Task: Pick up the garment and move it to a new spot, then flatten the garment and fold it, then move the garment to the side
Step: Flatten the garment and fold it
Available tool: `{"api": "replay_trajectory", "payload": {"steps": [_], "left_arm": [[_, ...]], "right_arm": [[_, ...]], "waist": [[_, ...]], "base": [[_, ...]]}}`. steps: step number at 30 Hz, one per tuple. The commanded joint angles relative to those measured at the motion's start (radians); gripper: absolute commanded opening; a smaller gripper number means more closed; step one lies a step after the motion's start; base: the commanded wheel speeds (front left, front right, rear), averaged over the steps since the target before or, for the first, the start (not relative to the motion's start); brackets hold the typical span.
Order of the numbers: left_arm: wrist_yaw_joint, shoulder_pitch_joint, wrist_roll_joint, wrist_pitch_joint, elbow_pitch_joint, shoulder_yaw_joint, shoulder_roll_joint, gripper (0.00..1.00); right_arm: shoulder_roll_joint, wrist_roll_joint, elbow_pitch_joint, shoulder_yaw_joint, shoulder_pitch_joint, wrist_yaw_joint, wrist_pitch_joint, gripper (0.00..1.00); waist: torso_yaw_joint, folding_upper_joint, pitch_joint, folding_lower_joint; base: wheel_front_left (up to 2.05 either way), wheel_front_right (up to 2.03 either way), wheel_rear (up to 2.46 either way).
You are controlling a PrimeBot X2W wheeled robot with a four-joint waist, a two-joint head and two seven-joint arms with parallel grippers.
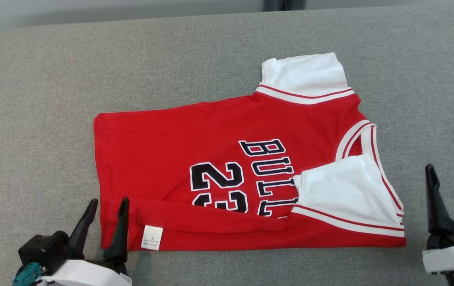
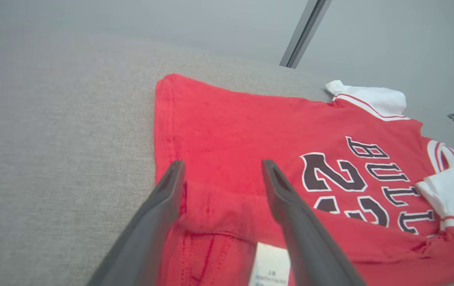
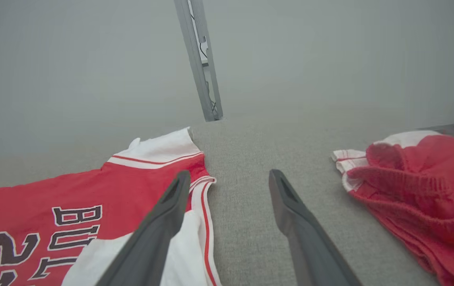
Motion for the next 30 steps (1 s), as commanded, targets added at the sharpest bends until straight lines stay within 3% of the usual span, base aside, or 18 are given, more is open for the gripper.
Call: {"api": "replay_trajectory", "payload": {"steps": [1,9,17,24,30], "left_arm": [[0.017,-0.028,0.021,-0.032,-0.018,0.014,-0.004,1.00],[0.101,-0.103,0.130,-0.110,-0.059,0.036,-0.004,1.00],[0.126,-0.123,0.158,-0.094,-0.064,0.022,-0.002,1.00],[0.096,-0.247,0.128,-0.053,-0.055,0.028,0.000,1.00],[0.021,-0.423,0.036,0.077,0.132,0.046,0.025,1.00]], "right_arm": [[-0.010,-0.034,-0.032,-0.009,-0.039,0.000,-0.032,1.00],[-0.011,-0.108,-0.088,-0.005,-0.114,0.000,-0.035,1.00],[0.003,-0.100,-0.070,0.019,-0.126,0.000,-0.038,1.00],[0.006,-0.086,-0.072,0.035,-0.155,0.000,-0.040,1.00],[0.004,-0.074,-0.057,0.053,-0.195,0.000,-0.050,1.00]], "waist": [[-0.009,-0.0001,-0.015,0.0000],[-0.014,-0.0001,-0.049,0.0000],[-0.020,-0.0001,-0.051,0.0000],[-0.035,-0.0001,0.002,0.0000],[-0.064,-0.0001,0.075,0.0000]], "base": [[0.00,0.00,0.00],[0.00,0.00,0.00],[0.00,0.00,0.00],[0.00,0.00,0.00],[0.00,0.00,0.00]]}}
